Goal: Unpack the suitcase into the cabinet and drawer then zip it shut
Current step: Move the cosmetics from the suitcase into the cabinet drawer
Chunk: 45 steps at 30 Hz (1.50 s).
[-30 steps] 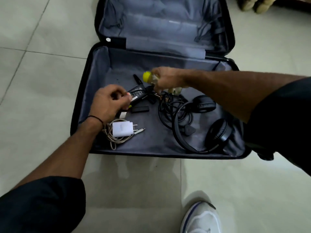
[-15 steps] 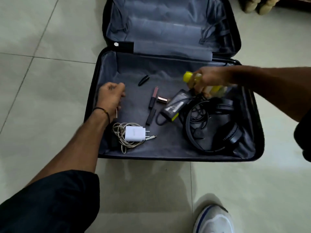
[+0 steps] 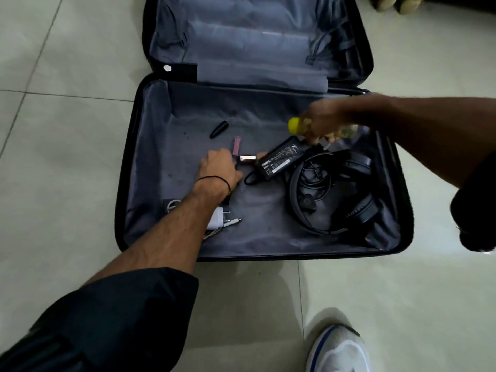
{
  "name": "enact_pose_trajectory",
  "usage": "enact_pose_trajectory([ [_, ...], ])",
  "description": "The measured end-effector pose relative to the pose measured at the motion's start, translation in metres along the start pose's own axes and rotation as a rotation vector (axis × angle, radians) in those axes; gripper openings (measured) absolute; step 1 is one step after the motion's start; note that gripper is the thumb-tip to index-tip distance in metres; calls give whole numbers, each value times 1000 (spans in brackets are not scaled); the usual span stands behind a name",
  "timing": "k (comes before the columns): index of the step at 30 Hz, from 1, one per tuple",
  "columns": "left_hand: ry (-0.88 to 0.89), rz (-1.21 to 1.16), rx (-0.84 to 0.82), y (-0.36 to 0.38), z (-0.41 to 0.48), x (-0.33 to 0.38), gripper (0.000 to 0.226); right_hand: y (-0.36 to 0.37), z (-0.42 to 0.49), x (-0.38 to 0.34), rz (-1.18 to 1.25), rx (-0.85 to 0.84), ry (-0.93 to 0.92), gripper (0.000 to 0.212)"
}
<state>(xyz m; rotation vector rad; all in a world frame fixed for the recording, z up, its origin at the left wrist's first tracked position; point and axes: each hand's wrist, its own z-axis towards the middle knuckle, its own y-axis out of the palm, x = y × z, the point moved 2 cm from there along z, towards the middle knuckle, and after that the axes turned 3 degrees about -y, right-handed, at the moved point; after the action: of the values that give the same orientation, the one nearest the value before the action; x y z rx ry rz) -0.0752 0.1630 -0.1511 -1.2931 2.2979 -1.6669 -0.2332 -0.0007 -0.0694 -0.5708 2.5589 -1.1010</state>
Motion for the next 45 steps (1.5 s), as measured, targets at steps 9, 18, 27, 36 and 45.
enact_pose_trajectory([
  [9, -96, -121, 126, -12, -10, -29, 21, -7, 5, -61, -297, 273, -203, 29],
  [18, -210, -1159, -13, -31, 8, -44, 24, 26, 42, -79, -466, 152, -567, 37],
  [27, -274, -1961, -379, -21, 15, -35, 22, 33, 44, -58, -233, 254, -294, 49],
  [36, -114, -780, 215, -28, 59, -25, 12, 6, 39, -57, 434, 270, -58, 25],
  [45, -12, -40, 110, -35, 72, -11, 40, 31, 27, -102, 928, 69, 113, 14],
])
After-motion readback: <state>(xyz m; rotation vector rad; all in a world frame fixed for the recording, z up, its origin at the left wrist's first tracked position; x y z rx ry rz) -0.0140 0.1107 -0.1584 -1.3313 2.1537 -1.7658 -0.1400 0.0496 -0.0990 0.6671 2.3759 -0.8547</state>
